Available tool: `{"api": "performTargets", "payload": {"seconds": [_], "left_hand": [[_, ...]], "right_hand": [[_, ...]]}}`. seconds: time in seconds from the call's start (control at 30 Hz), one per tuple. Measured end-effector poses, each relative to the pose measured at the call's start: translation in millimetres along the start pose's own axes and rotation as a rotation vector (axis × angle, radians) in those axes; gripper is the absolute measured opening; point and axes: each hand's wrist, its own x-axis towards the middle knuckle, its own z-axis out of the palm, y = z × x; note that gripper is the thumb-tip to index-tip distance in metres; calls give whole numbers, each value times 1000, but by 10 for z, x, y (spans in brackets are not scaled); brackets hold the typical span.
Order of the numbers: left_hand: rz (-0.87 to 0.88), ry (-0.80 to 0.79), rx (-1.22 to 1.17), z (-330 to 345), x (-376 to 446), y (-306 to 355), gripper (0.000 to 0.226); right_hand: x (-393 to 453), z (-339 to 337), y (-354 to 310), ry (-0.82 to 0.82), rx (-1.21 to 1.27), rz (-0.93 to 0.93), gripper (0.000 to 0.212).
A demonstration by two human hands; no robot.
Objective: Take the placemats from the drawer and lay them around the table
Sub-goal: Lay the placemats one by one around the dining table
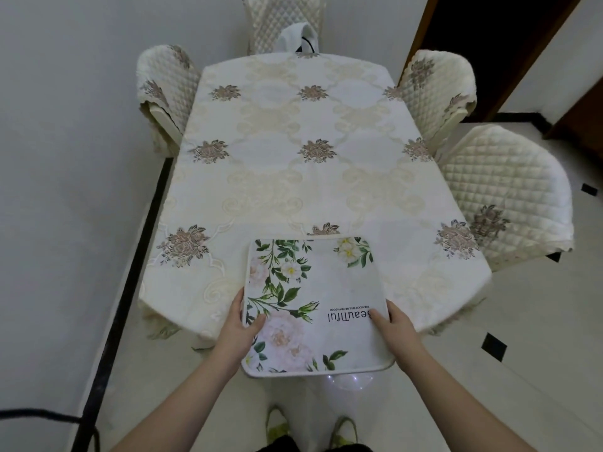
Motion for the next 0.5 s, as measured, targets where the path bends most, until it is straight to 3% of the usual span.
{"api": "performTargets", "payload": {"seconds": [0.17, 0.4, 0.5], "left_hand": [[18, 31, 147, 23, 15, -5, 75], [52, 54, 191, 119, -21, -18, 71], [53, 109, 386, 164, -14, -72, 75]], "right_hand": [[59, 2, 24, 10, -189, -35, 40], [147, -39, 49, 41, -260, -145, 38], [150, -41, 85, 58, -266, -154, 40]]}}
